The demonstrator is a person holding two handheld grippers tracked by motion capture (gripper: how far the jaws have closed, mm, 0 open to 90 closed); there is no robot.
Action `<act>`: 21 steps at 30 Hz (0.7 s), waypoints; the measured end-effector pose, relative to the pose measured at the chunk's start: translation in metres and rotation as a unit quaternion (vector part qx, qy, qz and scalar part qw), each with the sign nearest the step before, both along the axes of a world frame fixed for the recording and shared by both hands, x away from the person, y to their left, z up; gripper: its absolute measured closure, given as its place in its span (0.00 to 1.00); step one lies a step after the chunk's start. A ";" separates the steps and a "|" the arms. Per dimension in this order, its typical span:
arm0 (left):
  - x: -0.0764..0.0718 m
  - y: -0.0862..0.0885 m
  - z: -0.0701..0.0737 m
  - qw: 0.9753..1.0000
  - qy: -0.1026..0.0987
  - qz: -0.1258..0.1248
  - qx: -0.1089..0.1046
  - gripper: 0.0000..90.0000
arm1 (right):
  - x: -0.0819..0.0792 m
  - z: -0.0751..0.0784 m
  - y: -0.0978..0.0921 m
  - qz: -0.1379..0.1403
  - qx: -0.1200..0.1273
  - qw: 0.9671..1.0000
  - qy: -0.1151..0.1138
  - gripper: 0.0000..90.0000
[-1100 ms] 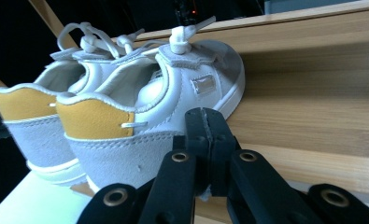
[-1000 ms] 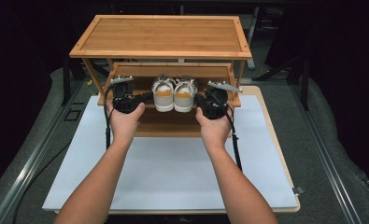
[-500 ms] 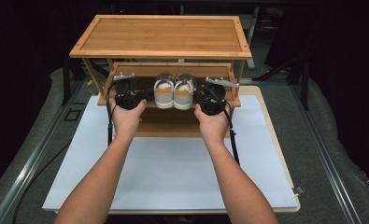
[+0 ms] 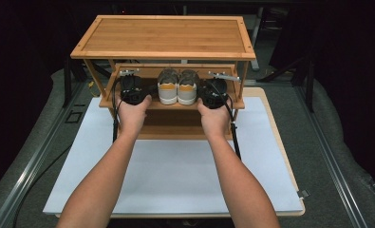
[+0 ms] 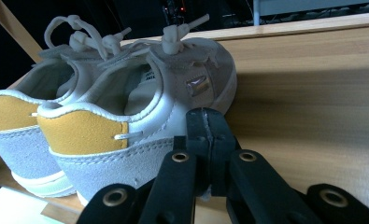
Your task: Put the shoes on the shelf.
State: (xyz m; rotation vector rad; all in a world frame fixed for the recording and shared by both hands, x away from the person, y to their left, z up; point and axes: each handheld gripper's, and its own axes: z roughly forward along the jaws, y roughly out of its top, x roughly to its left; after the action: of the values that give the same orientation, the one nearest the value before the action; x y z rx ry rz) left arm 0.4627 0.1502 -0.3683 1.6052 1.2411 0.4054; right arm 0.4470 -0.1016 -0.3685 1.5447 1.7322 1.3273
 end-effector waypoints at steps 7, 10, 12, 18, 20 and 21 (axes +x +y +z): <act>0.009 -0.001 0.000 1.000 0.002 0.005 0.007 1.00 | 0.010 -0.001 0.002 -0.002 -0.001 1.000 0.000 1.00; 0.013 0.000 0.000 1.000 0.003 0.007 0.013 1.00 | 0.013 -0.001 0.003 0.002 -0.005 1.000 0.003 1.00; 0.015 0.000 -0.001 1.000 0.004 0.005 0.017 1.00 | 0.015 0.000 0.003 0.000 -0.006 1.000 0.010 1.00; 0.019 0.002 -0.003 1.000 0.006 0.005 0.000 1.00 | 0.020 -0.003 0.003 -0.002 -0.002 1.000 0.008 1.00; 0.021 0.001 -0.002 1.000 0.007 0.005 0.004 1.00 | 0.020 -0.003 0.004 -0.004 -0.003 1.000 0.006 1.00; 0.021 0.001 -0.002 1.000 0.007 0.005 0.004 1.00 | 0.020 -0.003 0.004 -0.004 -0.003 1.000 0.006 1.00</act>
State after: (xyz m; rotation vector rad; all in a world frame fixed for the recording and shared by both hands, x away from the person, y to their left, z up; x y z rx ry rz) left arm 0.4834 0.1512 -0.3707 1.6110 1.2594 0.4068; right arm 0.4671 -0.0976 -0.3716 1.5581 1.7348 1.3102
